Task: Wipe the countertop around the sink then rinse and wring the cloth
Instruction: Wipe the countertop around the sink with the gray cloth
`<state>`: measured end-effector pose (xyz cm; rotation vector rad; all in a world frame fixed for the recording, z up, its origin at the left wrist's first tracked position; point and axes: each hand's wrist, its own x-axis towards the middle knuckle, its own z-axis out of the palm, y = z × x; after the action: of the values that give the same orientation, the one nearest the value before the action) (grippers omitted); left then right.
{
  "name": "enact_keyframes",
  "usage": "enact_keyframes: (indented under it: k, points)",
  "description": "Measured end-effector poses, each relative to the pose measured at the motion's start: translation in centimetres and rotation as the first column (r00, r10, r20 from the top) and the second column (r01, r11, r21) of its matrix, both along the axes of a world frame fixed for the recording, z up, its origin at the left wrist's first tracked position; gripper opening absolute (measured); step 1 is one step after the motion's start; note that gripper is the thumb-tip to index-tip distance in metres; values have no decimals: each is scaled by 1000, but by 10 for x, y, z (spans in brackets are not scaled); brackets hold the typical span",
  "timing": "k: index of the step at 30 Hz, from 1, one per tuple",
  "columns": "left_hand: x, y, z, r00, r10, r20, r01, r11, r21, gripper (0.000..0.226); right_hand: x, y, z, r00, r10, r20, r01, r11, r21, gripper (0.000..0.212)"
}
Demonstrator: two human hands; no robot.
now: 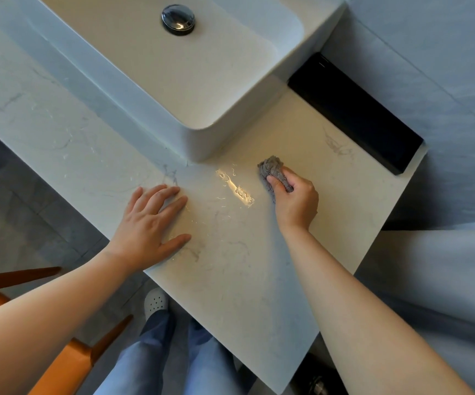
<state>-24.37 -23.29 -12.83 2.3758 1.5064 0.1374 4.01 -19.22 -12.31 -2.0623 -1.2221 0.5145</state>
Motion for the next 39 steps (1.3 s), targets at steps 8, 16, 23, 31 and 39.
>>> enact_keyframes:
  k: [8, 16, 23, 31, 39]
  points:
    - [-1, -1, -3, 1000, 2, 16, -2, 1000, 9, 74, -45, -43, -3, 987, 159, 29, -160, 985, 65, 32]
    - [-2, -3, -5, 1000, 0, 2, 0, 1000, 27, 73, -49, -66, 8, 942, 327, -81, -315, 940, 132, 33]
    - [-2, -3, -7, 1000, 2, 18, -3, 999, 38, 73, -20, 29, 29, 984, 173, -35, -165, 973, 159, 19]
    - [-3, -3, -9, 999, 0, 42, -2, 999, 55, 72, -42, 41, 2, 977, 201, 77, -206, 977, 58, 18]
    - [-5, -3, -8, 1000, -6, 23, 5, 999, 46, 72, -66, -30, 0, 926, 375, -44, -372, 926, 63, 37]
